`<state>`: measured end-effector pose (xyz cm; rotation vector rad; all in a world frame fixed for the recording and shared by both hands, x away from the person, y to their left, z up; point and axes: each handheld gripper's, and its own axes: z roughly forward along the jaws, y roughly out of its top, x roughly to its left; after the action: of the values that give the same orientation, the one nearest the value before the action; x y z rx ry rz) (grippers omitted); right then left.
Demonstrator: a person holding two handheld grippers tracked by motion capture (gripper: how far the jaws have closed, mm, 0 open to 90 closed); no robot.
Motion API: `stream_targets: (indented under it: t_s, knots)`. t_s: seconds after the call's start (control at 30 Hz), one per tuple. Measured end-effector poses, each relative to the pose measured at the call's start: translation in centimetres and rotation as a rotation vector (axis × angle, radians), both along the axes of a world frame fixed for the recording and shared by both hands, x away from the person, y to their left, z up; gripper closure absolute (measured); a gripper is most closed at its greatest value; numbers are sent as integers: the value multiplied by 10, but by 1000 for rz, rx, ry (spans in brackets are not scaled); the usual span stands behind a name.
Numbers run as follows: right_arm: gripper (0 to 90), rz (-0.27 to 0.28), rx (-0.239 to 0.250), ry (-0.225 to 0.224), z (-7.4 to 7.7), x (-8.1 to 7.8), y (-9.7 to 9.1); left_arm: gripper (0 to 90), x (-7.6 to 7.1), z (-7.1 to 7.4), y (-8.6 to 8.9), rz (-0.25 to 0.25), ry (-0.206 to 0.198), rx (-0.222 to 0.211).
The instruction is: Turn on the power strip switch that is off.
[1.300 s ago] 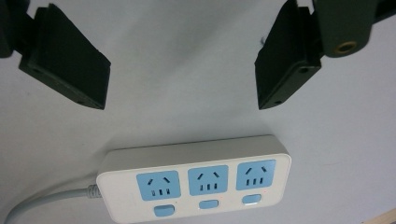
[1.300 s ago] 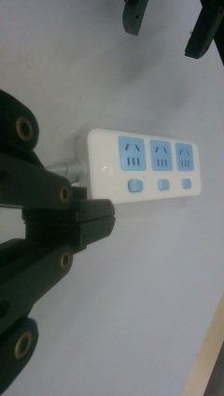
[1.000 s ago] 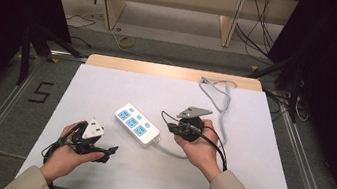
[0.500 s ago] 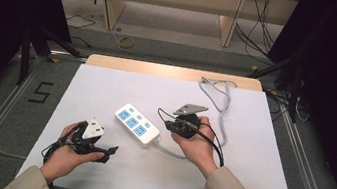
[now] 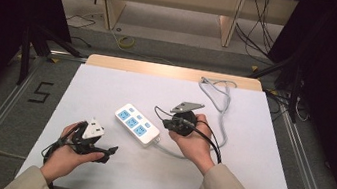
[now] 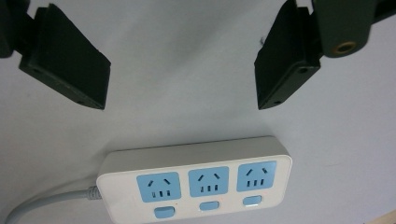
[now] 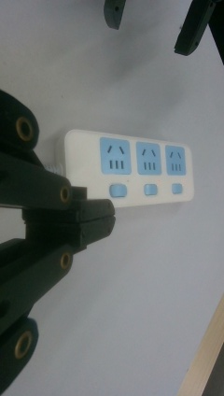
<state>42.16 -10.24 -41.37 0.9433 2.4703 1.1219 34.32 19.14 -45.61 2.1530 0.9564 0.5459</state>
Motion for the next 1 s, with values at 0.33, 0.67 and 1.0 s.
stream_targets:
  t_s: [0.33, 0.67, 1.0]
  knots:
    - [900, 7, -15, 8, 0, 4, 7, 182, 0, 0, 0, 0, 1, 0]
    - [900, 22, -27, 9, 0, 8, 16, 182, 0, 0, 0, 0, 1, -1]
    - [900, 25, -40, 18, -1, 12, 21, 183, 0, 0, 0, 1, 2, -1]
